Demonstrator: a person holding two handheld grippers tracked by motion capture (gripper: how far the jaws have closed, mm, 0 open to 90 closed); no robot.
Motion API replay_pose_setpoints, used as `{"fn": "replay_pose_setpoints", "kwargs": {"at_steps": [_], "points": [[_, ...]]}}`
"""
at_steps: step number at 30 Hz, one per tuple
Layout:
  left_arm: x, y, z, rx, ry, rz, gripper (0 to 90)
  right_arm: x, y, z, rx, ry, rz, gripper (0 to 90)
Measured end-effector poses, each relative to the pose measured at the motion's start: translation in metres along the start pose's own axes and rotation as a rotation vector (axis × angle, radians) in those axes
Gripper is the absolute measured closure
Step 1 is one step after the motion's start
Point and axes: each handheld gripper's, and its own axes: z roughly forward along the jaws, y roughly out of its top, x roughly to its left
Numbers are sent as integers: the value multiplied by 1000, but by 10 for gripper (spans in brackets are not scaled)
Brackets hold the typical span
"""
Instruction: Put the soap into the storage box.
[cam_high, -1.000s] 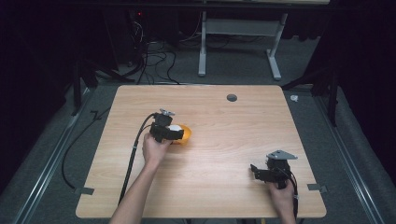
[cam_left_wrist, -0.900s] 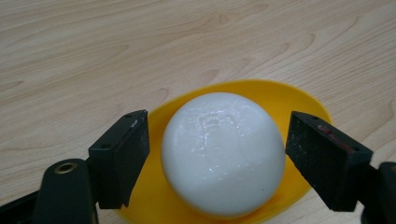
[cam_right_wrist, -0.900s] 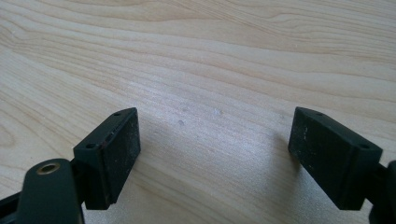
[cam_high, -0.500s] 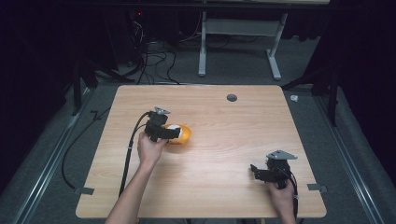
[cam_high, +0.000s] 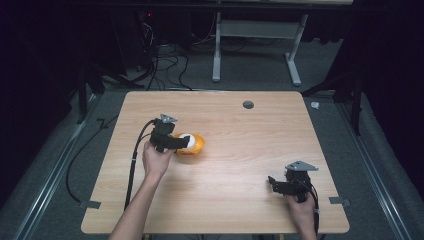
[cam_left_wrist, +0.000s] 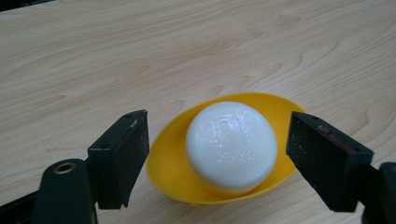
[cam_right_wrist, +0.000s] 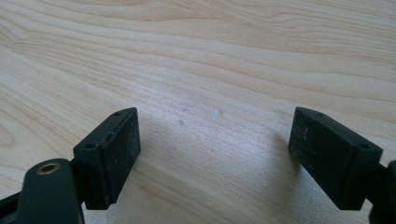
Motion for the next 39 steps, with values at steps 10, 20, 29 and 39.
{"fn": "replay_pose_setpoints", "kwargs": {"at_steps": [10, 20, 29, 39], "points": [[5, -5, -10, -26, 5, -13, 223, 0, 0, 0, 0, 0, 0, 176], [9, -11, -18, -30, -3, -20, 224, 0, 0, 0, -1, 0, 0, 176], [11, -12, -29, -48, -10, -23, 223, 0, 0, 0, 1, 1, 2, 176], [16, -18, -40, -55, -8, -25, 222, 0, 0, 0, 0, 2, 2, 175]]}}
